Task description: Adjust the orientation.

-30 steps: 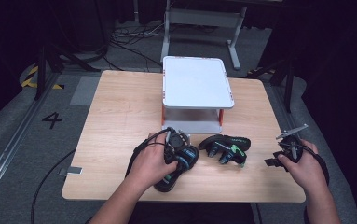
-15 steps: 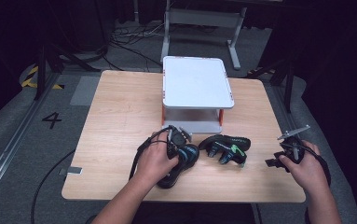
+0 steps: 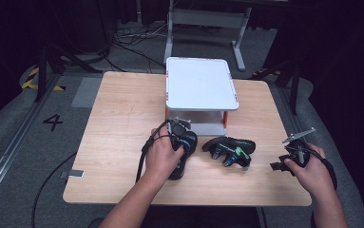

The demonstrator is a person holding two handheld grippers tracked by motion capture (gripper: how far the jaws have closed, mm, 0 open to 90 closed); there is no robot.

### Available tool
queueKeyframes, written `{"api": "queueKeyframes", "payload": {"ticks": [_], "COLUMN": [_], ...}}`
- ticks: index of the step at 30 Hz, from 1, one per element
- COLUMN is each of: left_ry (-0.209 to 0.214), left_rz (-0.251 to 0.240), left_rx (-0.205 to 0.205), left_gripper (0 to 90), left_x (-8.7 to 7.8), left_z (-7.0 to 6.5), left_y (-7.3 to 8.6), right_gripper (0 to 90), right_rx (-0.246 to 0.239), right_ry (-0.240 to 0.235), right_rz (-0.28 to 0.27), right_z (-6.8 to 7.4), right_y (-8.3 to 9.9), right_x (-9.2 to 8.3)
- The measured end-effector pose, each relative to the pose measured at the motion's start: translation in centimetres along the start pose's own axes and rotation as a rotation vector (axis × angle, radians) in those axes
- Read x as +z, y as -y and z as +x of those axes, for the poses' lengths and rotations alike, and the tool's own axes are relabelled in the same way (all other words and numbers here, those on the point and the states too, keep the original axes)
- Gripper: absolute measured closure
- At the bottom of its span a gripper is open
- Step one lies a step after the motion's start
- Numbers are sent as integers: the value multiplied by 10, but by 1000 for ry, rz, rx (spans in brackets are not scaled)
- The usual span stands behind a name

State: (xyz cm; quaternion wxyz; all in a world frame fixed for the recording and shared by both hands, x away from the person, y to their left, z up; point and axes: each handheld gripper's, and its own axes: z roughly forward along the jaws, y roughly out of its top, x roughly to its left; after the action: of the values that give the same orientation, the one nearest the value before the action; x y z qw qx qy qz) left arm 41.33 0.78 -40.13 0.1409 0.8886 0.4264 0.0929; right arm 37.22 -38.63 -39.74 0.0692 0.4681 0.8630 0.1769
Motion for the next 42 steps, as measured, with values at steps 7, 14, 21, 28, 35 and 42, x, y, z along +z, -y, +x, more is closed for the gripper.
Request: {"api": "queueKeyframes", "payload": {"ticks": [7,14,21,28,35,42], "left_ry": [48,124,127,119,149,243], "left_rz": [51,18,30,-18,-5,82], "left_rx": [45,32,20,38,137,290], "left_gripper": [601,479,424,354,370,518], "left_x": [-1,-12,-6,-31,-62,-47], "left_z": [-28,-33,-22,-19,-33,-58], "left_y": [-4,-2,5,13,34,33], "right_gripper": [447,447,440,434,434,434], "right_rx": [0,-18,-35,-40,-54,-69], "right_ry": [2,0,-3,-2,-5,-13], "right_rz": [-6,-6,-4,-6,-13,-15], "right_z": [1,3,6,7,9,12], "right_y": [1,-1,-4,-6,-10,-16], "right_x": [-3,-1,1,1,0,1]}}
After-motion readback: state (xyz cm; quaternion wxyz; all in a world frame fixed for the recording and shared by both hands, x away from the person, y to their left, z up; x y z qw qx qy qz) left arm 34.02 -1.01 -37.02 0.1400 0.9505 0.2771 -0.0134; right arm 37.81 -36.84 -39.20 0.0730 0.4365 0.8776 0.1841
